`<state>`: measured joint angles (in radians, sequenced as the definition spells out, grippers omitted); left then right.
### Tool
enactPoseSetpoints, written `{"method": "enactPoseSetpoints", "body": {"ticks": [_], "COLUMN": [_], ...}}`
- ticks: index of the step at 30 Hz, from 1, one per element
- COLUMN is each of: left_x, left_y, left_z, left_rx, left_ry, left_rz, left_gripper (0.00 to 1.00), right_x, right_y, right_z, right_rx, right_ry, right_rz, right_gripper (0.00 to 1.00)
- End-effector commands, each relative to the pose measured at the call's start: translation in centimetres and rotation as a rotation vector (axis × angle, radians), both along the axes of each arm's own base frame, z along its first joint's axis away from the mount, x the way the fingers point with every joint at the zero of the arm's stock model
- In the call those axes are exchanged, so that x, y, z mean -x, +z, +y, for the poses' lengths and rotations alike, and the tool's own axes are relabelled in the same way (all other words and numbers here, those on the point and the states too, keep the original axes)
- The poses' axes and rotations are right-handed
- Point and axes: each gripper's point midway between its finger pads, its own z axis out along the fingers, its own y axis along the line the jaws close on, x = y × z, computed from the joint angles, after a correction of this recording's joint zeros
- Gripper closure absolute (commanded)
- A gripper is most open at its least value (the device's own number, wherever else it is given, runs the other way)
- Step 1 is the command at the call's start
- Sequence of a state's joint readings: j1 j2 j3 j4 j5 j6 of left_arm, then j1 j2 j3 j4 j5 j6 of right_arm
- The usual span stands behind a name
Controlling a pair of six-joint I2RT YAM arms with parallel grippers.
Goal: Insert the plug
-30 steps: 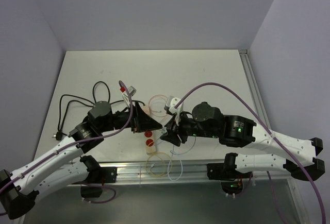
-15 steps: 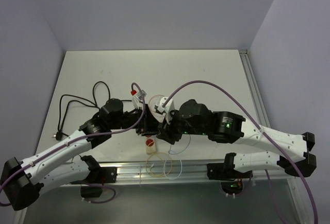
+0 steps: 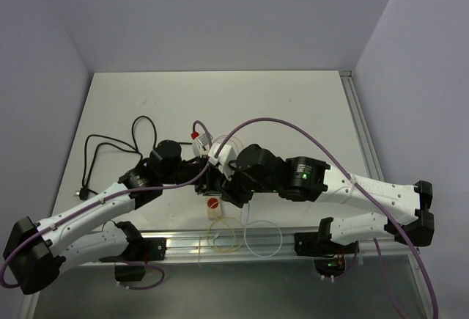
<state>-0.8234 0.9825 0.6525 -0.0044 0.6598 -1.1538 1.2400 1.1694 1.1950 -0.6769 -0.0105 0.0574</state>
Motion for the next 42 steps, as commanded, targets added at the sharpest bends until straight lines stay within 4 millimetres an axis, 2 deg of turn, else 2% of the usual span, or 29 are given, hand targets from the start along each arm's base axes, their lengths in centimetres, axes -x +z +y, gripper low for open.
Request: {"method": "enactPoseSetpoints", "body": {"ticks": [1,2,3,4,5,8,9,11,12,13,14,15,16,18,20,23,26,28,30,32,36,39,42], "left_x": [1.3,1.3,1.3,1.2,0.6,0.2,-0.1,-0.6,-1.1,-1.4,-1.6,-1.9,-2.2,-2.5,-3.1,-3.0,-3.7,-4.0,-4.2,-4.2,-4.6,-5.0,-5.3], "left_y": [0.7,1.2,1.2,1.2,1.1,1.4,1.7,2.0,1.8,1.9,2.1,2.2,2.2,2.3,2.2,3.1,3.6,4.5,5.4,6.2,7.2,8.0,8.6], "left_z": [0.0,-0.1,-0.1,0.0,-0.1,0.2,0.2,0.3,0.5,0.5,0.6,0.7,0.8,1.1,1.5,2.3,3.1,3.6,3.8,4.0,4.2,4.4,4.6], "left_rx": [0.059,0.083,0.085,0.079,0.065,0.058,0.071,0.075,0.061,0.058,0.058,0.055,0.051,0.045,0.025,0.060,0.064,0.071,0.089,0.106,0.103,0.095,0.083], "left_ry": [-0.071,-0.077,-0.074,-0.066,-0.033,-0.002,0.022,0.052,0.080,0.095,0.107,0.122,0.137,0.154,0.182,0.204,0.257,0.283,0.300,0.307,0.323,0.334,0.343], "left_rz": [-0.028,-0.041,-0.045,-0.051,-0.063,-0.093,-0.112,-0.135,-0.154,-0.166,-0.185,-0.210,-0.225,-0.276,-0.327,-0.416,-0.490,-0.537,-0.584,-0.621,-0.676,-0.726,-0.762], "left_gripper": [0.68,0.73,0.87,0.96,1.00,1.00,1.00,1.00,1.00,1.00,1.00,1.00,1.00,1.00,1.00,1.00,0.99,1.00,1.00,1.00,1.00,1.00,1.00], "right_x": [-1.6,-1.8,-1.8,-2.0,-2.1,-2.0,-2.1,-2.1,-2.3,-2.2,-2.2,-1.8,-1.6,-1.2,-1.3,-2.6,-2.6,-3.2,-3.8,-3.5,-6.0,-7.0,-7.8], "right_y": [3.8,3.8,3.9,3.9,4.0,4.0,3.9,3.7,3.8,3.8,3.9,4.1,4.3,5.1,6.3,7.2,8.3,8.8,9.2,9.9,10.4,10.9,10.1], "right_z": [0.9,1.0,1.0,1.0,0.9,0.6,0.3,0.0,-0.6,-0.8,-1.1,-1.8,-2.2,-3.4,-4.9,-7.4,-7.6,-7.8,-7.5,-5.9,-4.8,-3.7,-2.5], "right_rx": [-0.102,-0.104,-0.109,-0.111,-0.114,-0.127,-0.130,-0.131,-0.140,-0.144,-0.153,-0.176,-0.190,-0.252,-0.316,-0.398,-0.507,-0.556,-0.608,-0.643,-0.649,-0.649,-0.616], "right_ry": [-0.056,-0.063,-0.070,-0.079,-0.090,-0.101,-0.109,-0.126,-0.155,-0.165,-0.175,-0.181,-0.186,-0.210,-0.271,-0.458,-0.562,-0.644,-0.727,-0.690,-0.770,-0.804,-0.823], "right_rz": [-0.078,-0.079,-0.079,-0.079,-0.084,-0.081,-0.079,-0.075,-0.078,-0.073,-0.071,-0.060,-0.058,-0.048,-0.039,-0.004,0.126,0.193,0.283,0.366,0.427,0.453,0.496], "right_gripper": [1.00,1.00,1.00,0.99,0.96,0.80,0.65,0.50,0.37,0.34,0.26,0.24,0.15,0.06,0.05,0.04,0.07,0.14,0.24,0.30,0.35,0.39,0.42]}}
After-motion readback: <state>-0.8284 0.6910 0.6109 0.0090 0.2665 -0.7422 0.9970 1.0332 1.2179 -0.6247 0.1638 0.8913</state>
